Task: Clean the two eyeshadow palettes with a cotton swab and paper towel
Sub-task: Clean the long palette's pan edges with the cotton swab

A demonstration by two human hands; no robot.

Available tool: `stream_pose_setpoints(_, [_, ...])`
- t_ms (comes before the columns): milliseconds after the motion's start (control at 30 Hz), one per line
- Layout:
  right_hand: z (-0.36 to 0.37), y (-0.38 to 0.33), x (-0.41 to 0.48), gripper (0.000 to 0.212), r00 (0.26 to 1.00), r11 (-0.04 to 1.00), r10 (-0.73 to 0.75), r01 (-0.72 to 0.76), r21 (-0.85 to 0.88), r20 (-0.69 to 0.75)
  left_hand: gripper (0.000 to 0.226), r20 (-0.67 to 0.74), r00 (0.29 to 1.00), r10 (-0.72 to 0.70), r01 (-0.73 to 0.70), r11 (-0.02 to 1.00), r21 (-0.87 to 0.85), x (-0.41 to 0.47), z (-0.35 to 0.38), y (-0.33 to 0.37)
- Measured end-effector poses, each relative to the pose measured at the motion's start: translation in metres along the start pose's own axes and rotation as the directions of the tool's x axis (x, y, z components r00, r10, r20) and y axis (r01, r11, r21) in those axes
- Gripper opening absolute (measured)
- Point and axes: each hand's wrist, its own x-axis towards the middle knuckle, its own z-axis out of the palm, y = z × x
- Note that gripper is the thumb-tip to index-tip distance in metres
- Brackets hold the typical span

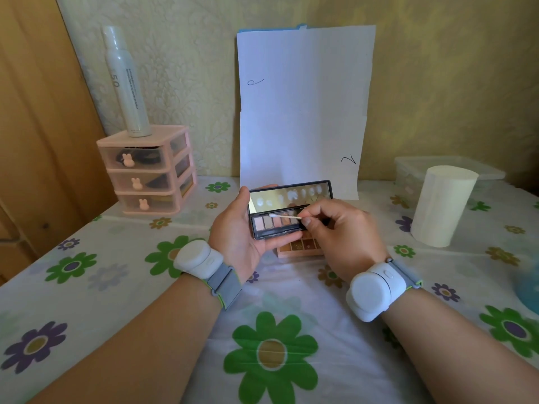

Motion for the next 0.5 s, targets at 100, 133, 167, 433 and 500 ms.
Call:
stream_pose_setpoints(100, [-0.0001, 0.0027, -0.0004, 0.017, 0.998, 0.999, -0.006, 0.008, -0.038, 0.057, 0.052, -0.005, 1.000, 0.012, -0.012, 1.000, -0.010, 0.0000, -0.0001, 0.0007])
stream_pose_setpoints(133, [-0.0003, 0.0035, -0.0003, 0.017, 0.998, 0.999, -0.013, 0.016, -0.046, 0.067, 0.051, -0.011, 1.000, 0.016, -0.016, 1.000, -0.017, 0.0002, 0.0000, 0.0008])
stream_pose_setpoints(167, [-0.0004, 0.0042, 0.0000, 0.018, 0.997, 0.999, -0.020, 0.023, -0.049, 0.071, 0.051, -0.016, 1.000, 0.020, -0.020, 1.000, -0.021, 0.0006, -0.0002, 0.0008])
stream_pose_setpoints(433, [0.0003, -0.0004, 0.0005, 0.016, 1.000, 0.999, -0.015, 0.015, -0.047, 0.006, 0.054, -0.001, 1.000, -0.004, 0.004, 1.000, 0.012, -0.0004, 0.0003, 0.0008])
stream_pose_setpoints(500, [0.0010, 0.0000, 0.0002, 0.016, 1.000, 0.999, -0.019, 0.020, -0.050, 0.016, 0.054, 0.000, 1.000, -0.001, 0.001, 1.000, 0.011, -0.0001, 0.0002, 0.0009])
